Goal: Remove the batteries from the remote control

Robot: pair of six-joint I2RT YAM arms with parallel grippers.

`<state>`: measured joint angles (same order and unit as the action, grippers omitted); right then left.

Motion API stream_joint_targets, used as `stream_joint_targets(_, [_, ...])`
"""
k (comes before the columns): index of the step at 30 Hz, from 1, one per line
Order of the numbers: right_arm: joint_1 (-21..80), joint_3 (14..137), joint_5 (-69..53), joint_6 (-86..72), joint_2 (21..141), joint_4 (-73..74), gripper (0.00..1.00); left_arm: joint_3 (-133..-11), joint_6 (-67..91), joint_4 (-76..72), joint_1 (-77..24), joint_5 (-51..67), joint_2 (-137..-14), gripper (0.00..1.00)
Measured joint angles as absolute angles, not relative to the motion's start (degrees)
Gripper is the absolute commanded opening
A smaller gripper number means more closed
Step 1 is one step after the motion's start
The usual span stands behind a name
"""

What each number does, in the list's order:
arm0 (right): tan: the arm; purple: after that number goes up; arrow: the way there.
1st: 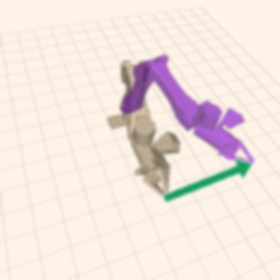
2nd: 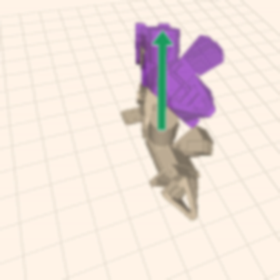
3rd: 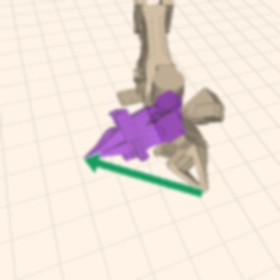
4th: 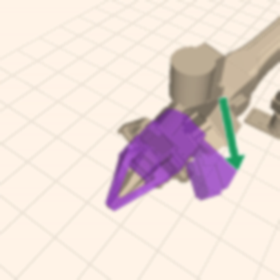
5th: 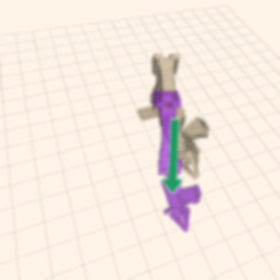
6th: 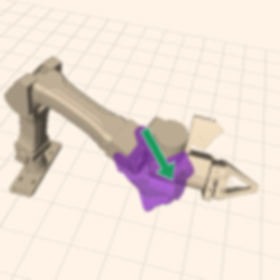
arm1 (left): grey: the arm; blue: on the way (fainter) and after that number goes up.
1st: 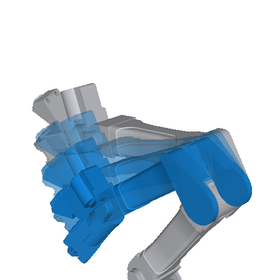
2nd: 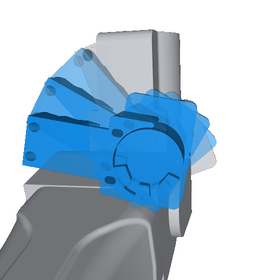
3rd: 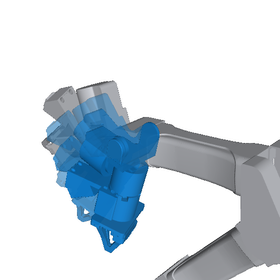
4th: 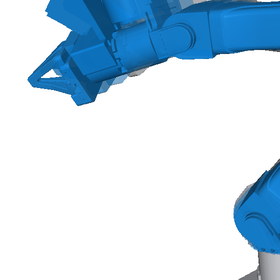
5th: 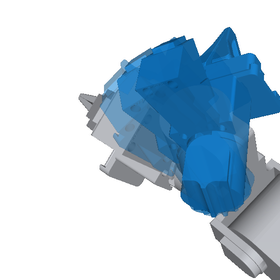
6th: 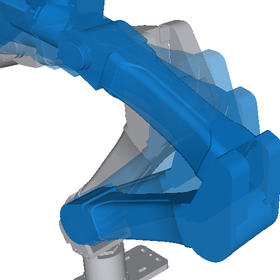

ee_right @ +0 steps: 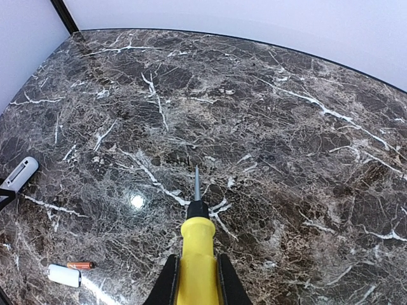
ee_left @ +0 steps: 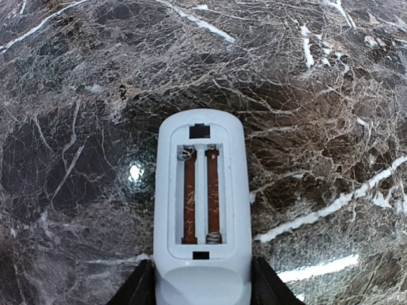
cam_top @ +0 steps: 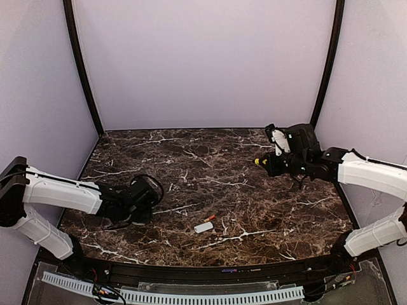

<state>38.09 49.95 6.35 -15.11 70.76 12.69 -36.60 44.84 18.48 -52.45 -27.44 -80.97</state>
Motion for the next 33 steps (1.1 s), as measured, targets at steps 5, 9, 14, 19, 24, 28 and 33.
stream_joint_targets(5, [38.1,49.0,6.7,-15.4,70.8,12.0,0.00,-35.7,45.9,16.6,-52.4,-27.4,-81.0,0.17])
stream_joint_targets(9, [38.1,48.1,7.1,-15.6,70.7,11.5,0.00,-35.5,46.3,15.9,-52.4,-26.8,-81.1,0.25])
stream_joint_targets(14, [38.1,46.8,7.4,-15.6,70.6,11.3,0.00,-35.4,46.3,14.9,-52.4,-25.7,-81.8,0.38])
stream_joint_targets(19, [38.1,46.2,7.4,-15.6,70.4,10.7,0.00,-35.4,46.1,14.4,-52.4,-24.3,-81.6,0.68])
stream_joint_targets(24, [38.1,44.5,7.4,-15.8,69.4,9.7,0.00,-35.0,45.4,15.2,-52.4,-22.9,-79.4,0.88])
stream_joint_targets(28, [38.1,43.3,7.4,-16.3,69.4,8.9,0.00,-35.0,45.2,16.1,-52.4,-23.1,-76.8,0.93])
stream_joint_targets(33, [38.1,41.8,7.7,-16.7,69.4,8.3,0.00,-37.1,43.9,20.5,-52.4,-23.9,-74.2,0.93])
